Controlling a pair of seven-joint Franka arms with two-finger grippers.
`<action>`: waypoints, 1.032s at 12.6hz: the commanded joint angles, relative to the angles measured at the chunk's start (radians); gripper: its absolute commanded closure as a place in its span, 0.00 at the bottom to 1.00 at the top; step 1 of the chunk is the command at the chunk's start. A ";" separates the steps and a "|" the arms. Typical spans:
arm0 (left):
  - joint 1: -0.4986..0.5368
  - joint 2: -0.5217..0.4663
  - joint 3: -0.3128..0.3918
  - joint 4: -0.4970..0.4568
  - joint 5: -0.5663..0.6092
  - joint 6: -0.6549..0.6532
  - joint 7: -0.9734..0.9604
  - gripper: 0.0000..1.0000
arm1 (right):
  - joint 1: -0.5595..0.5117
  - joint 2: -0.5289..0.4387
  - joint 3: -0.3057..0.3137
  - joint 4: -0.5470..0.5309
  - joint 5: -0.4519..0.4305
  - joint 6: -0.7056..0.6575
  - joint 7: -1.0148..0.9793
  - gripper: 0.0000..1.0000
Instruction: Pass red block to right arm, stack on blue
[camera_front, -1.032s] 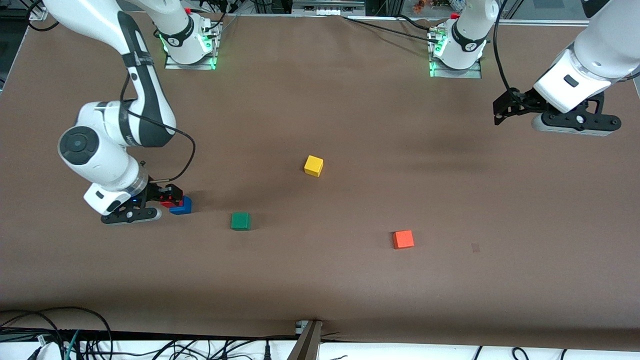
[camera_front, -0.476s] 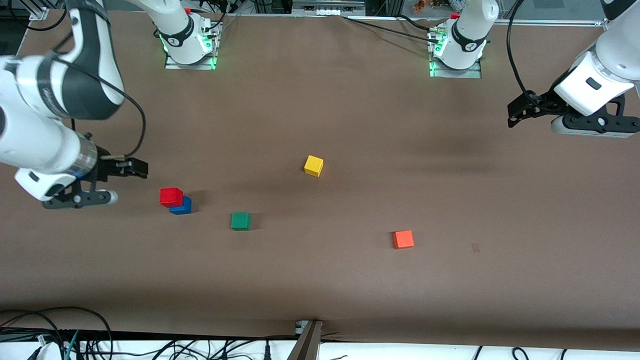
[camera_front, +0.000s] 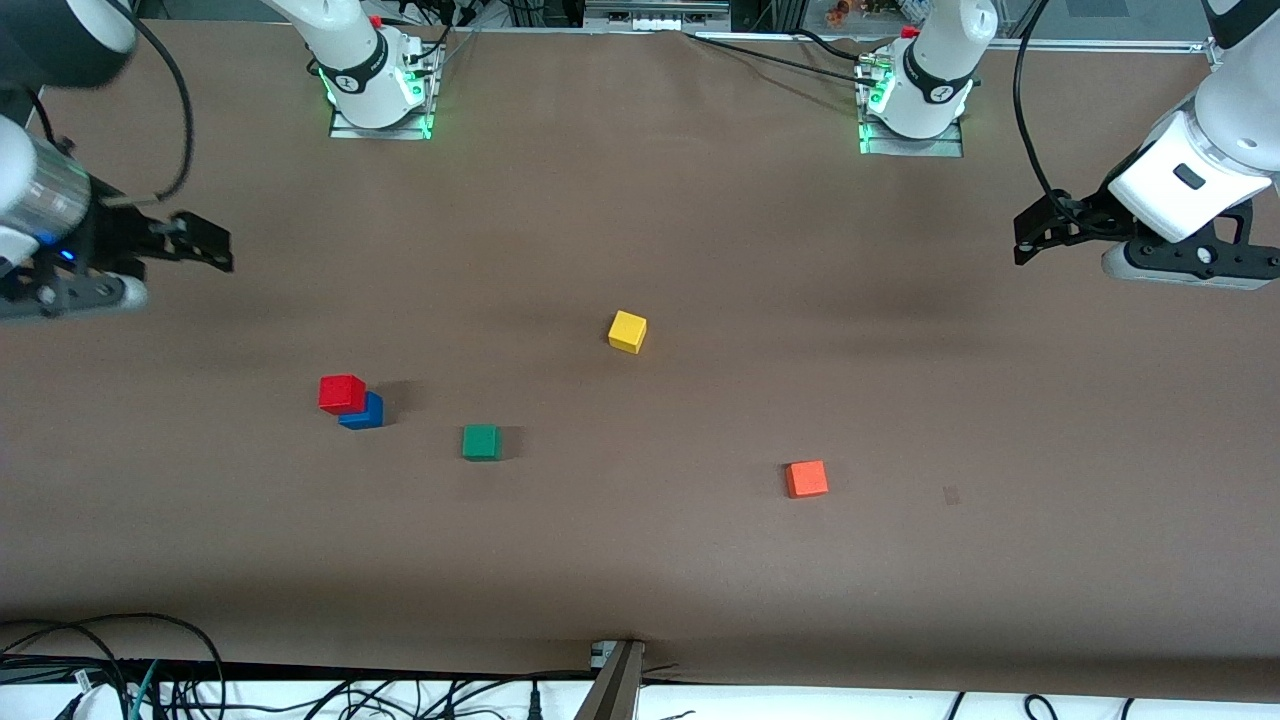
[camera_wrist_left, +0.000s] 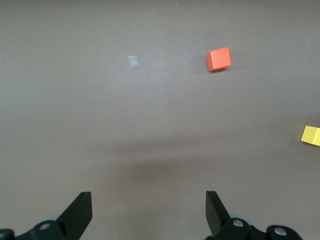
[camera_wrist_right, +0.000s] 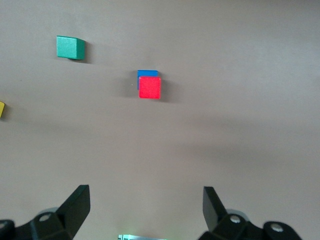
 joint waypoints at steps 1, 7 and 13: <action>-0.018 0.020 0.013 0.042 0.025 -0.035 0.011 0.00 | -0.039 -0.059 0.027 -0.019 -0.023 -0.012 -0.016 0.00; -0.016 0.023 0.004 0.043 0.024 -0.038 0.008 0.00 | -0.062 -0.082 0.021 -0.011 -0.026 -0.135 -0.019 0.00; -0.010 0.021 0.007 0.045 0.024 -0.044 0.011 0.00 | -0.065 -0.063 0.019 -0.008 -0.023 -0.127 -0.018 0.00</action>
